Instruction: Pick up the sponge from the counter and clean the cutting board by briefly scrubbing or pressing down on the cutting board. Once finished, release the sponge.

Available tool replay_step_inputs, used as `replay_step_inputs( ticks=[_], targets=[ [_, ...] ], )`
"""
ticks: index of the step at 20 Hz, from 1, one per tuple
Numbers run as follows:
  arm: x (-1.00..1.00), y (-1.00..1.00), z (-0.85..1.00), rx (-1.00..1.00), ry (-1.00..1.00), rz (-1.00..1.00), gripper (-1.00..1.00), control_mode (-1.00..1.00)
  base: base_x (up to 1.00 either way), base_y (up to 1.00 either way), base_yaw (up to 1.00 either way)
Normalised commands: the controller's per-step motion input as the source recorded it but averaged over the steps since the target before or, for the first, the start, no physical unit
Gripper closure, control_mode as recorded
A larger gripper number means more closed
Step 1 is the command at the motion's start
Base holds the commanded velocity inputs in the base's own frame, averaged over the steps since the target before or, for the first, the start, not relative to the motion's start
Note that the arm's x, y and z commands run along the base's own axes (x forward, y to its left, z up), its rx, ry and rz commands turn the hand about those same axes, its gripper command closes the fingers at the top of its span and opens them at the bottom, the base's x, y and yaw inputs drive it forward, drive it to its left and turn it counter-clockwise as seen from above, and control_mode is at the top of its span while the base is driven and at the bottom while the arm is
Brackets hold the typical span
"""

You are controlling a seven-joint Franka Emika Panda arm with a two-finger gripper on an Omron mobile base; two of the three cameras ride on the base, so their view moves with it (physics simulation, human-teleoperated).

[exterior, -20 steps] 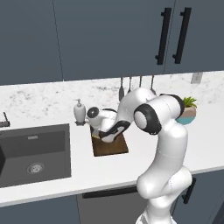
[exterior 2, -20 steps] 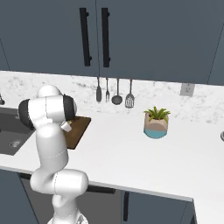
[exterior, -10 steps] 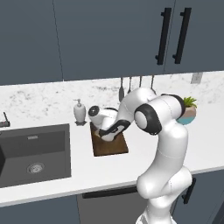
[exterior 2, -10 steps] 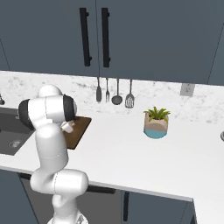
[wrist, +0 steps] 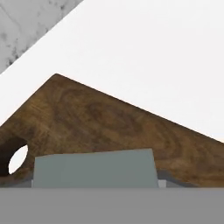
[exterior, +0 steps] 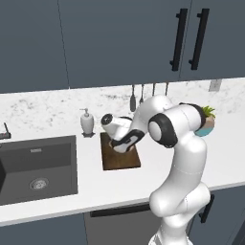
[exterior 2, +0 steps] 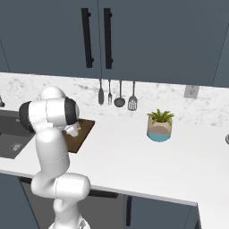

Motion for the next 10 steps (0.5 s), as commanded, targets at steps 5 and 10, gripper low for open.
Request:
replay_step_inputs(
  ticks=[5, 10],
  targets=[
    [-0.25, -0.72, -0.44, 0.00, 0.00, -0.17, 1.00, -1.00, 0.00, 0.00, 0.00],
    [-0.29, -0.59, -0.37, -0.04, 0.00, -0.19, 1.00, -1.00, 0.00, 0.00, 0.00]
  ],
)
